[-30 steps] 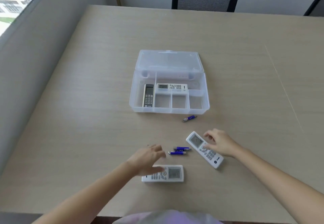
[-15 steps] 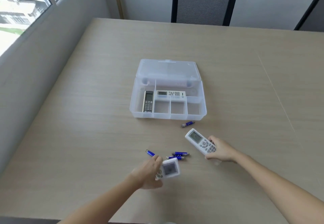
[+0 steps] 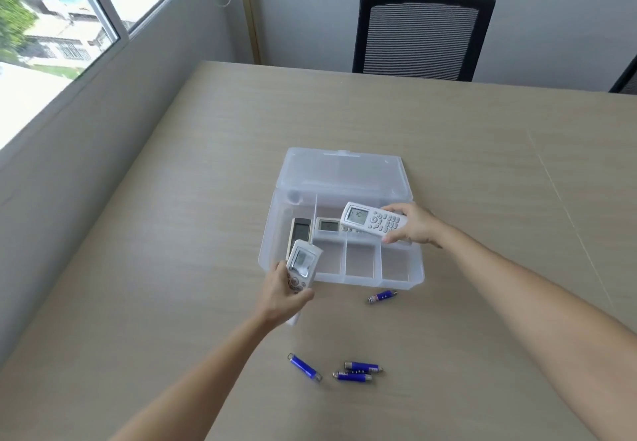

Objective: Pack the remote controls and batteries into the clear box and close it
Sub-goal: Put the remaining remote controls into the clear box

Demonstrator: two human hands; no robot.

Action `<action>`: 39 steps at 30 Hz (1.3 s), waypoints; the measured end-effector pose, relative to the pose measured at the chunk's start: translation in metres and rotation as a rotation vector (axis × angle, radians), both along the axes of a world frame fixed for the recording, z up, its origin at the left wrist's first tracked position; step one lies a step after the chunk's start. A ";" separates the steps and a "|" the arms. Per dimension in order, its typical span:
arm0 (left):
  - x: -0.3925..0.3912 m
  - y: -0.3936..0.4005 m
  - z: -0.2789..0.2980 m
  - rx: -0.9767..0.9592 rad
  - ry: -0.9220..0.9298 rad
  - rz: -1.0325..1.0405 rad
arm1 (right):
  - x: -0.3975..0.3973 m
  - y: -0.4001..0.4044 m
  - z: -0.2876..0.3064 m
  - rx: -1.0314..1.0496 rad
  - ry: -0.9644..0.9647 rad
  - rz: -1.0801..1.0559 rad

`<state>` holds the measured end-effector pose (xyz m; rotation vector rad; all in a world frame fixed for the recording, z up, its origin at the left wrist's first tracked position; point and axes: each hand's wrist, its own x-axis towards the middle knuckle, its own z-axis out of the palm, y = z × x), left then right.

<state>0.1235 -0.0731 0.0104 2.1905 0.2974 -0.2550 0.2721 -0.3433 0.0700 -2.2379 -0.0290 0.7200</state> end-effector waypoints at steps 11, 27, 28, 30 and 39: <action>0.013 0.006 -0.011 -0.063 0.014 -0.008 | 0.068 0.039 -0.061 0.014 0.221 0.175; 0.068 -0.038 0.058 -1.053 0.023 0.602 | -0.069 0.069 -0.018 0.558 0.044 -0.044; 0.070 -0.046 0.059 -1.120 0.043 0.613 | -0.075 0.073 -0.018 0.604 0.039 -0.109; 0.069 -0.058 0.061 -1.200 0.088 0.579 | -0.074 0.076 -0.019 0.684 0.015 -0.284; 0.033 0.011 -0.003 0.346 0.034 0.002 | -0.009 0.016 -0.035 0.519 -0.081 -0.590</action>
